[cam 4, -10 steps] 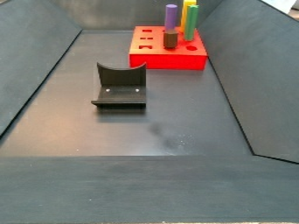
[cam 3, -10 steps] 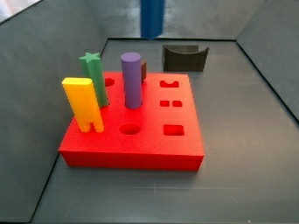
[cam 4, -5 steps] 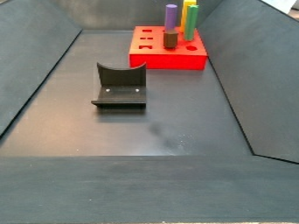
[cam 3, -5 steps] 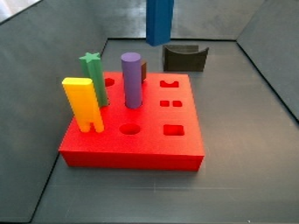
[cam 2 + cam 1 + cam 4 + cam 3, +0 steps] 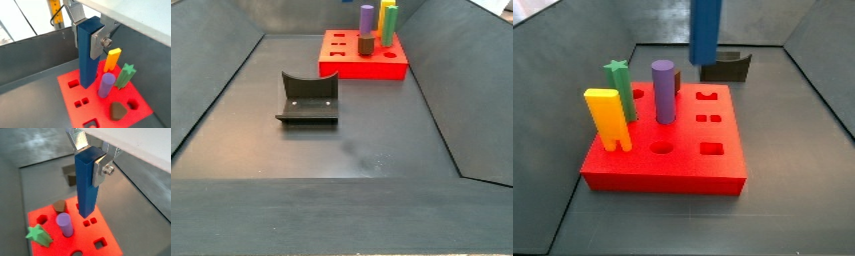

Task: Pick up the rectangle object. Move up. Move to above the board. Insert the rectangle object.
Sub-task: Insert the rectangle object.

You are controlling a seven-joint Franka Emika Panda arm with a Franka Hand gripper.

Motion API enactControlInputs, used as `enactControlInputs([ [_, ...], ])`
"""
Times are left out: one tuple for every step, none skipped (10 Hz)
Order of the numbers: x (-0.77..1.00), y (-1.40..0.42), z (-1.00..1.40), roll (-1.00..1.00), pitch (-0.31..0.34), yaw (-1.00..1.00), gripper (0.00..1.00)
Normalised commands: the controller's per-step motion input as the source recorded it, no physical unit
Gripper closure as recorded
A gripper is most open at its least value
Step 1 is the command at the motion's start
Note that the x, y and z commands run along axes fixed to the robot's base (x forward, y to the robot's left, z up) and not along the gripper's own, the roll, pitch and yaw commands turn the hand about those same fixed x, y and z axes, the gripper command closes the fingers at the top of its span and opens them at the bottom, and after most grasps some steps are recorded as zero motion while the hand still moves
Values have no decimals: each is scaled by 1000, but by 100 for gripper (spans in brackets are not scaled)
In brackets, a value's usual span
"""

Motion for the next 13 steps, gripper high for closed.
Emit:
enactControlInputs([
  [537,-360,-326,14,0,-463,100],
  [563,-414,-337,14,0,-409,100],
  [466,-420,-363,24,0,-483,100],
  [411,-434,-406,33,0,-520,100],
  [246,-503,-480,43,-16,-594,100],
  [40,-531,-469,40,-47,-686,100],
  [0,-426,-374,14,-26,-671,100],
  [-26,-74,-217,13,-100,-343,100],
  [-126,0,-186,9,-90,-166,100],
  [0,0,-203,17,-74,-74,100],
  [71,0,-240,71,-20,0,100],
  [86,0,-283,124,0,74,100],
  [29,0,-346,173,0,77,100],
])
